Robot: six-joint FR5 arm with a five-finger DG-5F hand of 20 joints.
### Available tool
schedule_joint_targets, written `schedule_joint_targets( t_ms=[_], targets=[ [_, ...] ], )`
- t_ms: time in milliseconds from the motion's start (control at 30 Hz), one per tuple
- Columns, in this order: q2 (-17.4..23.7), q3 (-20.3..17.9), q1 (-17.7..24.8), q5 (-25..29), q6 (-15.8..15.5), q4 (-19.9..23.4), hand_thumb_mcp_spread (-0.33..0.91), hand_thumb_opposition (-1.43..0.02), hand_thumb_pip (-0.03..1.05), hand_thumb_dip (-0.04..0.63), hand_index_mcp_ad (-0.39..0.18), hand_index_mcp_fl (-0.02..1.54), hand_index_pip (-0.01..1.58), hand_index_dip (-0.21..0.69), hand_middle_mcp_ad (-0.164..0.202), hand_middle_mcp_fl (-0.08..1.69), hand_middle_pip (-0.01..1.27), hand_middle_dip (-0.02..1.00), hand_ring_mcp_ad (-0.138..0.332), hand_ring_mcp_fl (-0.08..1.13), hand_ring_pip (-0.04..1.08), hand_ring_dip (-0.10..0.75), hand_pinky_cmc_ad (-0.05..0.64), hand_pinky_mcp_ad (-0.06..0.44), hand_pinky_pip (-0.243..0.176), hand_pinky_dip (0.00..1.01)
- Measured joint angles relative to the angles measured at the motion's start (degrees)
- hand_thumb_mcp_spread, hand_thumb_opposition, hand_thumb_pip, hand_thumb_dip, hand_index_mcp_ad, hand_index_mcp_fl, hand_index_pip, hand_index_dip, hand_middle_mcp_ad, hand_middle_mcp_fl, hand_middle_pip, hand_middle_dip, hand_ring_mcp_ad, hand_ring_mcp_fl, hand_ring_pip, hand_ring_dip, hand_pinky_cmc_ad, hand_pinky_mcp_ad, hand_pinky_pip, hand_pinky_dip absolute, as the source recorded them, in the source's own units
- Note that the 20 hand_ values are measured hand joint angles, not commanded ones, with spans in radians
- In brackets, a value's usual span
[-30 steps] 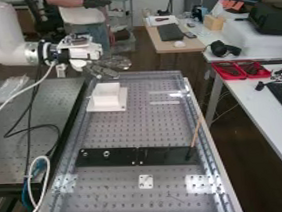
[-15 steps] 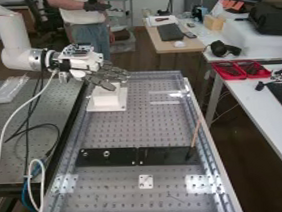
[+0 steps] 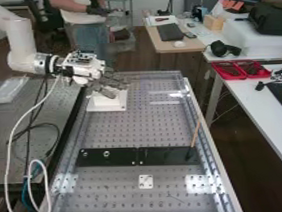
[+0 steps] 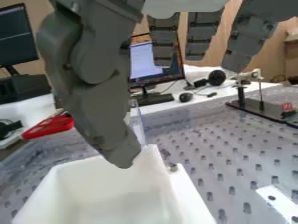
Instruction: Grab the bearing and place it in the white container
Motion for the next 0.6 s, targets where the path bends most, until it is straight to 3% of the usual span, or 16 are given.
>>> schedule_joint_targets(
  t_ms=[267, 467, 600],
  targets=[
    [-3.58, 1.54, -0.16, -0.35, 2.78, -1.14, 0.58, -1.01, 0.58, 0.298, -0.201, 0.36, 1.44, 0.096, 0.082, 0.01, 0.13, 0.16, 0.145, 0.0, 0.08, 0.073, 0.379, 0.297, -0.089, 0.18],
    [-5.86, 3.24, -0.15, -1.22, 4.81, -4.29, 0.58, -1.01, 0.58, 0.298, -0.197, 0.36, 1.43, 0.098, 0.082, 0.02, 0.13, 0.16, 0.145, 0.0, 0.08, 0.073, 0.379, 0.297, -0.089, 0.18],
    [-6.24, 4.69, -0.3, -2.59, 5.56, -8.14, 0.49, -0.96, 0.58, 0.302, -0.187, 0.23, 1.35, 0.126, 0.086, 0.01, 0.13, 0.16, 0.145, 0.0, 0.08, 0.073, 0.379, 0.297, -0.089, 0.18]
  ],
)
